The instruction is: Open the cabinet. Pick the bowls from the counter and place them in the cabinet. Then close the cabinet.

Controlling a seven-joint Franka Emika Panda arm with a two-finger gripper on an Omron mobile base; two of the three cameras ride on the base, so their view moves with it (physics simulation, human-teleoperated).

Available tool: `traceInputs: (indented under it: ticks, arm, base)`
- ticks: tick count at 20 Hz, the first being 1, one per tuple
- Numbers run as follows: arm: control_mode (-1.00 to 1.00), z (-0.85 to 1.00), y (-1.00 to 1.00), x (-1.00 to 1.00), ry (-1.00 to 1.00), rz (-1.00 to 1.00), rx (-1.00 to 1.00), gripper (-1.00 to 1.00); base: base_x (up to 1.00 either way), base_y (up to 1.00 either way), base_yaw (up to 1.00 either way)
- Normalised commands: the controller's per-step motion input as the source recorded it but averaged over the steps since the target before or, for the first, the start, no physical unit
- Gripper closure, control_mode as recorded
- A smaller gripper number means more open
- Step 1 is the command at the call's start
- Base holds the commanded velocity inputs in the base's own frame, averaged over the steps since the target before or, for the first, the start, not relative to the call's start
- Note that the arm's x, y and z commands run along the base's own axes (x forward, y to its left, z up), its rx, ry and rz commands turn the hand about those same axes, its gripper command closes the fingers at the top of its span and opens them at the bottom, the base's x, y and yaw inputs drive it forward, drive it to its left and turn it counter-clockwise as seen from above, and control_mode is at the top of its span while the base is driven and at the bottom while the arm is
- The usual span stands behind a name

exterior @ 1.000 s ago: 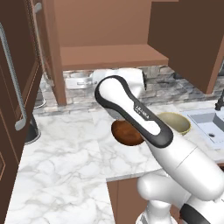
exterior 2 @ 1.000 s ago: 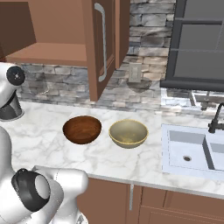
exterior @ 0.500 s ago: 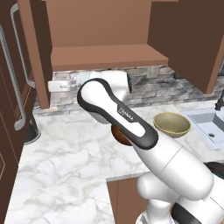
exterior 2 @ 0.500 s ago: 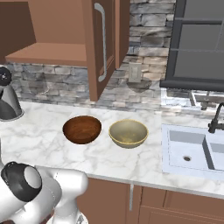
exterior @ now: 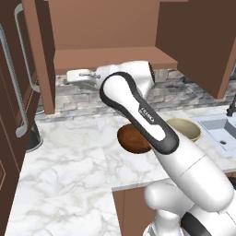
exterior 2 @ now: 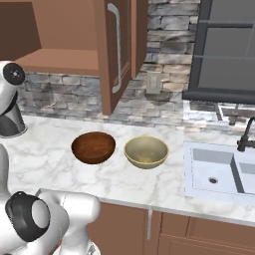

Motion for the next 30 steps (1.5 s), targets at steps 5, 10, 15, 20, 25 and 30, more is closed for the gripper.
traceInputs:
  ticks: [5,10,15,20,25,30]
  arm:
    - [-1.0,0.0,-0.05,-0.41,0.14,-0.5,-0.07,-1.0]
    - [-1.0,-0.19,-0.38,-0.28,0.17,-0.55,-0.08,-1.0]
    - [-1.0,-0.41,-0.46,-0.24,0.25,-0.61,-0.12,-1.0]
    - [-1.0,-0.21,-0.75,-0.08,0.25,-0.56,-0.07,-1.0]
    - [-1.0,-0.01,-0.86,0.0,0.32,-0.36,0.0,-1.0]
    - [-1.0,-0.07,-0.66,0.02,0.24,-0.13,0.0,-1.0]
  base:
    - [0.0,0.0,0.0]
    - [0.0,0.0,0.0]
    - [0.0,0.0,0.0]
    - [0.0,0.0,0.0]
    - [0.0,0.0,0.0]
    - [0.0,0.0,0.0]
